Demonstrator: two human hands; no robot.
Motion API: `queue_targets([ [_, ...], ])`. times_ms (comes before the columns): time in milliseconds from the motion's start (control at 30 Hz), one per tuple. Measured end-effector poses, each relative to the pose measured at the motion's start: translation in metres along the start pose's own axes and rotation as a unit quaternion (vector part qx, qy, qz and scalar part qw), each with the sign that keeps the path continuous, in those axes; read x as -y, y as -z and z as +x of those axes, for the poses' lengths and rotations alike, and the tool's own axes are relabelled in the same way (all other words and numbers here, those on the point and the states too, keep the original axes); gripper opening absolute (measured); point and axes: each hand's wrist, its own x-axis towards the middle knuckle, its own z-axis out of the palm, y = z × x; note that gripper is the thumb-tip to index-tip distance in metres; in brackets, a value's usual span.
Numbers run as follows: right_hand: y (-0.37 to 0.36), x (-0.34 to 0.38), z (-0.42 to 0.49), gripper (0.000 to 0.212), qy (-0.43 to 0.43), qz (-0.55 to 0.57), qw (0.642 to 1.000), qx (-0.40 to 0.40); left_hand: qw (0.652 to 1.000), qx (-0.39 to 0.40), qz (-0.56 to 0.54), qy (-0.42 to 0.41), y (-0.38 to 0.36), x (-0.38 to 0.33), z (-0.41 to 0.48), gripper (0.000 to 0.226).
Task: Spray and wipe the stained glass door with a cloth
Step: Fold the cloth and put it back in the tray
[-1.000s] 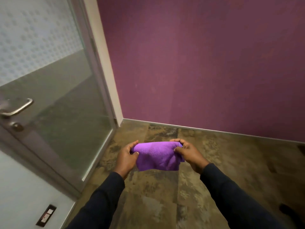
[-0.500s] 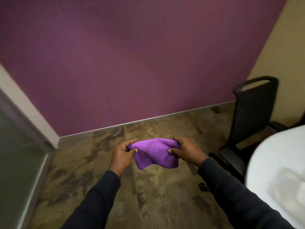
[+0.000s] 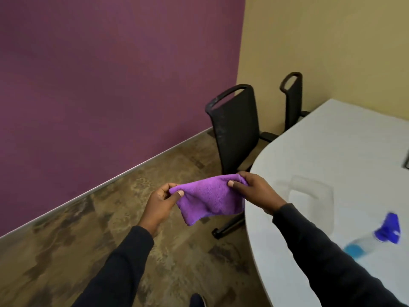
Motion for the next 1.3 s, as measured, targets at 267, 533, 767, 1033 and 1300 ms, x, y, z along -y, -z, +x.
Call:
queue_targets([
  [267,0.058,-0.043,0.025,0.028,-0.167,0.200,0.956,-0.137,0.980,0.077,-0.152,0.099,-0.095,-0.003,0.094,0.003],
  [533,0.118,-0.102,0.031,0.021,-0.291,0.317,0.860,-0.273,0.920,0.224,-0.178,0.268,-0.205,0.006,0.138,0.016],
  [767,0.176,-0.168,0.012,0.013,-0.338,0.250,0.827,-0.374,0.913,0.309,-0.060,0.261,-0.307,0.004,0.168,0.013],
  [1033,0.198,-0.231,0.017,0.038,-0.384,0.151,0.805,-0.426,0.943,0.250,0.080,0.205,-0.420,0.019,0.184,0.028],
  [1300,0.194,-0.267,0.031,0.036,-0.398,0.108,0.813,-0.412,0.937,0.240,0.216,0.137,-0.469,0.040,0.194,0.041],
])
